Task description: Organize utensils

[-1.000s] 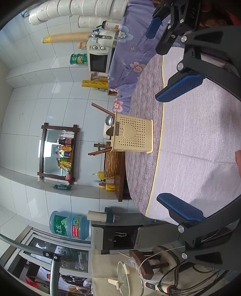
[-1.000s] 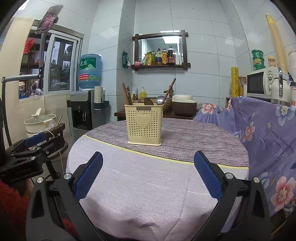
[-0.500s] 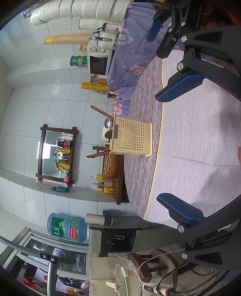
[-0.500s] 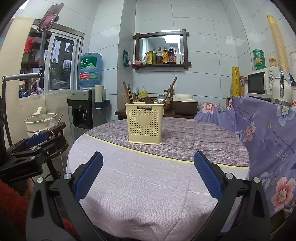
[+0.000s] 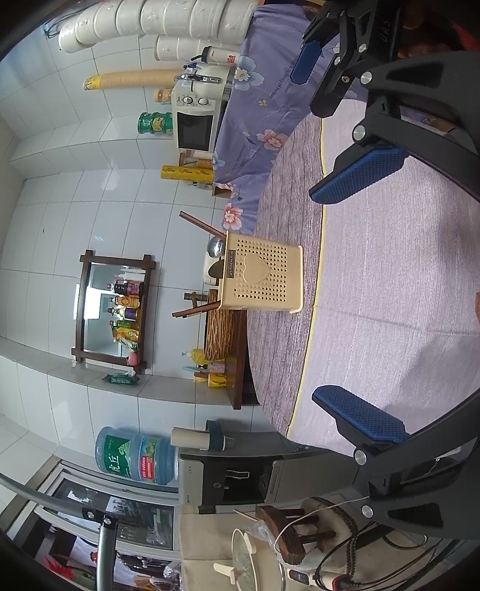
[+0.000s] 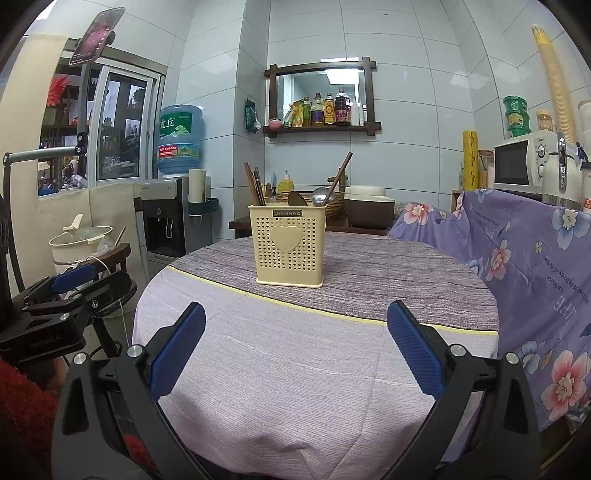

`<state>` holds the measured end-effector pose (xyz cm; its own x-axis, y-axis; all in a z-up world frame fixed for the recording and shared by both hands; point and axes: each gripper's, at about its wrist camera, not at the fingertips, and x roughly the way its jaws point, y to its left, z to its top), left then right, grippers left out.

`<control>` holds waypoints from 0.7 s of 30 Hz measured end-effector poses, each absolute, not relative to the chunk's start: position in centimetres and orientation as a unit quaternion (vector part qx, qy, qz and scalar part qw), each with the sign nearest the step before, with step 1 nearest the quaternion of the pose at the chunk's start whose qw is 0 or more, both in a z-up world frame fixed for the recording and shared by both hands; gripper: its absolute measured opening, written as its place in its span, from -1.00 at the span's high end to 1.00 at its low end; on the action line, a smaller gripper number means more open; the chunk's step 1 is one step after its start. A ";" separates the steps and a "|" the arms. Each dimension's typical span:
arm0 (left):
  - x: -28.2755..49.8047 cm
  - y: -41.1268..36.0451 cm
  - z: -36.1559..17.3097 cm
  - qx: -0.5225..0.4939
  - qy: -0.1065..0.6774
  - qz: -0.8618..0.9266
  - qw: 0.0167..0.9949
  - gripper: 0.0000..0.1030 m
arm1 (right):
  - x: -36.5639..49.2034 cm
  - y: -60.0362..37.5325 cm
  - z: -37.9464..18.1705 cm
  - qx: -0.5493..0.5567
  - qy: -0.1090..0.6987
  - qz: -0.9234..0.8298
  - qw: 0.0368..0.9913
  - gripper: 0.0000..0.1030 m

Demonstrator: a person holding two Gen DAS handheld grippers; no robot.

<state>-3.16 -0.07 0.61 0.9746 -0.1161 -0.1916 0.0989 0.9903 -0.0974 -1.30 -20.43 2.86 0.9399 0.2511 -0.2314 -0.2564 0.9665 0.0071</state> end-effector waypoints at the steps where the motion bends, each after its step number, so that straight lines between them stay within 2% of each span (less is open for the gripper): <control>1: -3.2 -0.1 0.6 -0.044 0.099 -0.054 0.993 -0.89 | -1.3 -20.4 2.9 -0.012 0.116 0.129 0.985 -0.89; 21: -3.1 0.2 0.5 -0.047 0.106 -0.051 0.992 -0.89 | -1.1 -20.4 2.7 -0.009 0.121 0.126 0.985 -0.89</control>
<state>-3.09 0.18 0.48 0.9724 -0.1109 -0.2050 0.0909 0.9904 -0.1045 -1.15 -20.43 2.68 0.9390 0.2454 -0.2409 -0.2500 0.9682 0.0119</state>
